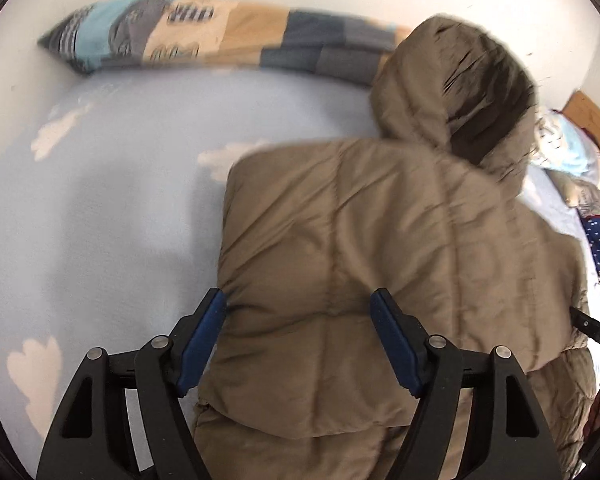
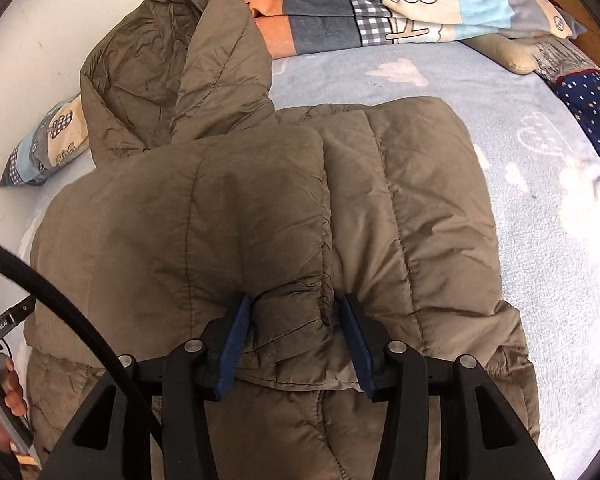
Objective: Fold large clothes
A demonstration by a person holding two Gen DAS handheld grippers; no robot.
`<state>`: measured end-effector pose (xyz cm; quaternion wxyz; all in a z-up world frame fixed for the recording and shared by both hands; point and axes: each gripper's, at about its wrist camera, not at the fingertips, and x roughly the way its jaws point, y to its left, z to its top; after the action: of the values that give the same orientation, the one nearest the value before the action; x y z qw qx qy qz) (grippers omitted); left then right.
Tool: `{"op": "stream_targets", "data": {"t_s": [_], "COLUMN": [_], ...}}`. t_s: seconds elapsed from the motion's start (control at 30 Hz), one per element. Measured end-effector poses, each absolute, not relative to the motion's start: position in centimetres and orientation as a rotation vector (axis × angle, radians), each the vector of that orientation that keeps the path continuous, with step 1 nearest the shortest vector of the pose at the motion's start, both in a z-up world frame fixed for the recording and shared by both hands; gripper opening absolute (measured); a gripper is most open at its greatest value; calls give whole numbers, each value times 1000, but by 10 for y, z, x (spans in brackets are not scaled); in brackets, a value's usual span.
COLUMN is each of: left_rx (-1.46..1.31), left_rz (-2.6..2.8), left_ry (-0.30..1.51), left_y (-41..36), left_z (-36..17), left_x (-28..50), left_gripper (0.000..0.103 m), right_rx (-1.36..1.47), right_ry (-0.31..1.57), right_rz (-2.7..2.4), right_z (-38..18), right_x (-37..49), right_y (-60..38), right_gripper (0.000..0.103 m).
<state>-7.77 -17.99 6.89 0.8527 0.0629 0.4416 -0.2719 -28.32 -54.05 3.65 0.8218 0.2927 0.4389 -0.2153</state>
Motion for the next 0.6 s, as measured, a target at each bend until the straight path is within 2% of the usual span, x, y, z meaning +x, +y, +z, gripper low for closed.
{"op": "stream_targets", "data": {"t_s": [0.23, 0.4, 0.6], "left_rx": [225, 317, 337], "left_rz": [-662, -722, -711], "left_ry": [706, 728, 802], "left_y": [-203, -225, -233], "left_z": [107, 89, 60], "left_x": [-122, -142, -140], "left_gripper": [74, 74, 74], "right_rx": [530, 482, 500], "right_ry": [828, 795, 866], "right_rz": [-477, -419, -392], "right_z": [79, 83, 63], "right_x": [-293, -284, -273], "right_y": [-529, -513, -509], "right_gripper": [50, 50, 50]}}
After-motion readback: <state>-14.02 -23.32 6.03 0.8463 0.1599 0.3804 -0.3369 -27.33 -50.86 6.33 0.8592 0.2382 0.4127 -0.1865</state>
